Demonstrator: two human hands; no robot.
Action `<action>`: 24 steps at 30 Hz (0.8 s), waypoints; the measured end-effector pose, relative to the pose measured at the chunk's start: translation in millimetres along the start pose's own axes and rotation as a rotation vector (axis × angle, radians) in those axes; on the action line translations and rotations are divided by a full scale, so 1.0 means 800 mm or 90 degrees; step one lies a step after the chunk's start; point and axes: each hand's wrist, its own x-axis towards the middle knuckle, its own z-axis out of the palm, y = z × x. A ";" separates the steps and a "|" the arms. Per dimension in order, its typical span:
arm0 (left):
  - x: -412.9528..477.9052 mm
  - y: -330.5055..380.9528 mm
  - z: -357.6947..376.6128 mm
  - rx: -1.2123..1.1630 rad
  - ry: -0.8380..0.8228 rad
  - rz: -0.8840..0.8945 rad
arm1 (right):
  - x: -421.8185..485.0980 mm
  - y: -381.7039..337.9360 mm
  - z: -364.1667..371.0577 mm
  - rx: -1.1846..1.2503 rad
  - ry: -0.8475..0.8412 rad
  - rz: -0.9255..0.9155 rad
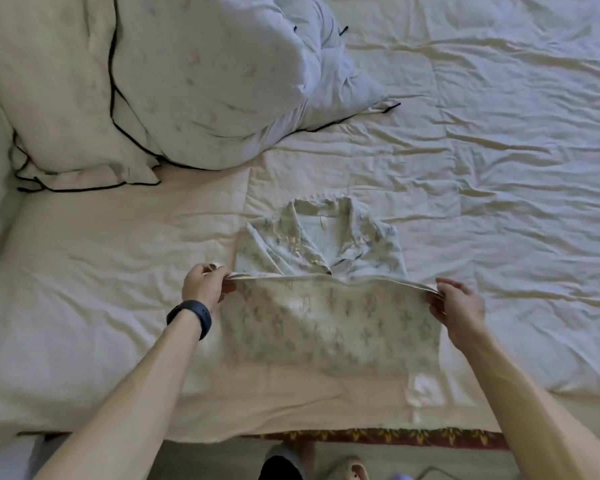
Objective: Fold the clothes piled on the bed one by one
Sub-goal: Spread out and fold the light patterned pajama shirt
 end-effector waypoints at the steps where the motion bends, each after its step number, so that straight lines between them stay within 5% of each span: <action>1: 0.028 0.008 0.014 0.010 0.000 0.012 | 0.024 -0.006 0.018 -0.014 0.000 -0.012; 13: 0.197 0.065 0.098 -0.092 0.076 0.004 | 0.204 -0.057 0.137 -0.067 0.020 -0.114; 24: 0.254 0.107 0.148 0.053 0.125 0.015 | 0.305 -0.084 0.188 -0.134 0.038 -0.095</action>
